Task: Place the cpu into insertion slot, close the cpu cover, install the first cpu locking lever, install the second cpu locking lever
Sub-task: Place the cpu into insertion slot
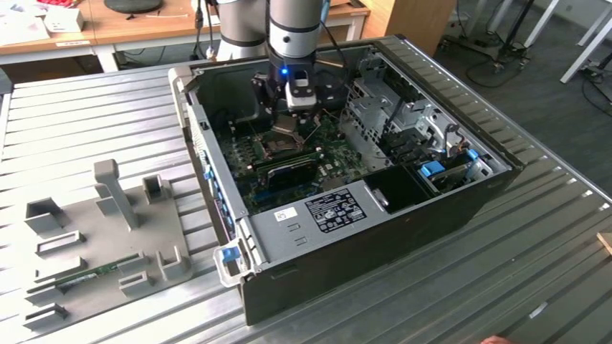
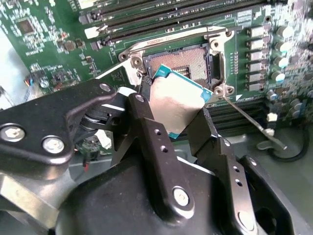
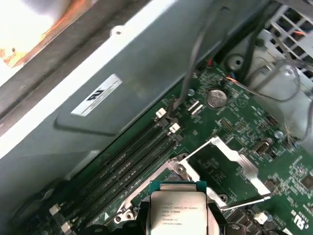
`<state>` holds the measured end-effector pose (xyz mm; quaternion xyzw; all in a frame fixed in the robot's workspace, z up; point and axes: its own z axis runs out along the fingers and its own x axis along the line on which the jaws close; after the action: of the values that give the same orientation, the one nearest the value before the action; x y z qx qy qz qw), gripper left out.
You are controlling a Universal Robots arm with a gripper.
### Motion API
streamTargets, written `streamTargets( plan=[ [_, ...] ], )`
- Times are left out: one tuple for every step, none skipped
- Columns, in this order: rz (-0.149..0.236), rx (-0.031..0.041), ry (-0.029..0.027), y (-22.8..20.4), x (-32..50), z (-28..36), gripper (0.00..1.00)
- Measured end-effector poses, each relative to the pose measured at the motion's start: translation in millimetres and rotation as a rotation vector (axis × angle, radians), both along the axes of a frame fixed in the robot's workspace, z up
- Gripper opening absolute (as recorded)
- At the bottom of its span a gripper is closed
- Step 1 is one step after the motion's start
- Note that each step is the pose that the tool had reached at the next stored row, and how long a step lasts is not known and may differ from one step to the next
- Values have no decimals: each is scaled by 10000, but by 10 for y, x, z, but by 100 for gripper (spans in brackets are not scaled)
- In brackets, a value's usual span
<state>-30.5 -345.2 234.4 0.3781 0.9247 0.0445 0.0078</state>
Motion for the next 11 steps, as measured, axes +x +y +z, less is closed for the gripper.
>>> streamTargets(
  plan=[
    [-173,-1,0,0,0,-1,54],
    [-354,0,1,0,0,-2,54],
    [-532,-1,0,0,0,-3,54],
    [-713,-1,0,0,0,-4,54],
    [-893,-1,0,0,0,-5,54],
    [-1089,0,0,0,0,-7,54],
    [-1270,0,0,0,0,-7,54],
    [-1448,0,0,0,0,-8,54],
    [-1630,0,0,0,0,-9,54],
    [-1808,0,0,0,0,-10,54],
    [-1989,0,0,0,0,-11,54]
  ],
)
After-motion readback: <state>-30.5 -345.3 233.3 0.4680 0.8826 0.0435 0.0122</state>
